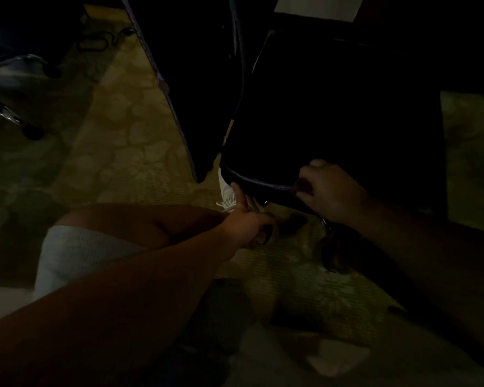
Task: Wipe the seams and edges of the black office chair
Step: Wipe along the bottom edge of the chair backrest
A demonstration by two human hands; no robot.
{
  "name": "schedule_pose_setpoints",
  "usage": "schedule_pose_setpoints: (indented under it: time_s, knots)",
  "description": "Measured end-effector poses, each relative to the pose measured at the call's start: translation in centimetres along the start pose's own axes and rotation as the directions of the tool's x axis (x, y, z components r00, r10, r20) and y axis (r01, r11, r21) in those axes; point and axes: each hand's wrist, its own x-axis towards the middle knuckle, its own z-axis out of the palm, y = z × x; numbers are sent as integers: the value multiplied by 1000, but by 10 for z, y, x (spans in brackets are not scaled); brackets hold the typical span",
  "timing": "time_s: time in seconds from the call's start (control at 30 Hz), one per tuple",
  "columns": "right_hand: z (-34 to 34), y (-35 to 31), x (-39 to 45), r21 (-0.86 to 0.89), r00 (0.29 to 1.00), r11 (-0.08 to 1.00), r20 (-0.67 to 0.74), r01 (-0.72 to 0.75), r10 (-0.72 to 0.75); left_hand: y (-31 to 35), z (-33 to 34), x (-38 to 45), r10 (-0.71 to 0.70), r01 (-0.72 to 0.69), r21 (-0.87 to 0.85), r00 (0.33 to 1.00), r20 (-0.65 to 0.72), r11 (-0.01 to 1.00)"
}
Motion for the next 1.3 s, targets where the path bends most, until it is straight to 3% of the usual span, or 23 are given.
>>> schedule_pose_setpoints:
  time_s: [0.07, 0.2, 0.33, 0.37, 0.5, 0.63, 0.7, 0.8, 0.97, 1.1, 1.13, 1.23, 1.3]
  knots:
    - [1, -3, 1, 9, 998, 999, 39, 50, -50, 3, 2, -2, -2, 3, -33, 1000, 8, 999]
    - [-2, 7, 4, 47, 976, 986, -136, -162, 167, -1, 2, 2, -7, 6, -40, 1000, -8, 999]
    - [1, -1, -3, 29, 996, 998, 60, 60, -61, -3, -2, 2, 15, -15, -9, 1000, 7, 1000]
    - [1, -2, -3, 32, 997, 997, 49, 63, -65, -3, -2, 3, 19, -19, 0, 1000, 3, 1000]
    - [-1, 4, 1, 58, 977, 988, -153, -143, 150, -9, -1, 8, 3, -2, -26, 1000, 11, 1000]
    - [2, -6, 1, 23, 996, 998, 67, 63, -64, -10, -3, 8, 0, 0, -38, 1000, -5, 999]
    - [2, -6, 1, 27, 998, 998, 32, 52, -53, -10, -3, 9, -3, 3, -60, 1000, -11, 998]
    - [1, -2, 0, 61, 983, 991, -133, -118, 125, -10, -1, 9, -14, 14, -59, 1000, -10, 998]
    - [1, -8, -1, 18, 996, 997, 49, 78, -78, -5, -2, 5, -14, 14, -11, 1000, -22, 1000]
    - [-5, 0, 2, 57, 982, 989, -126, -138, 144, -5, -3, 5, -29, 28, -16, 999, -29, 999]
    - [-5, -1, 2, 37, 985, 991, -114, -130, 133, -4, -3, 3, -35, 35, -17, 999, -19, 999]
    - [-2, -6, 2, -1, 994, 997, 73, 78, -78, -5, -2, 4, -26, 27, 9, 999, -18, 1000]
    - [-3, -5, 3, -3, 993, 996, 73, 93, -93, -5, 0, 7, -38, 38, -14, 999, 2, 999]
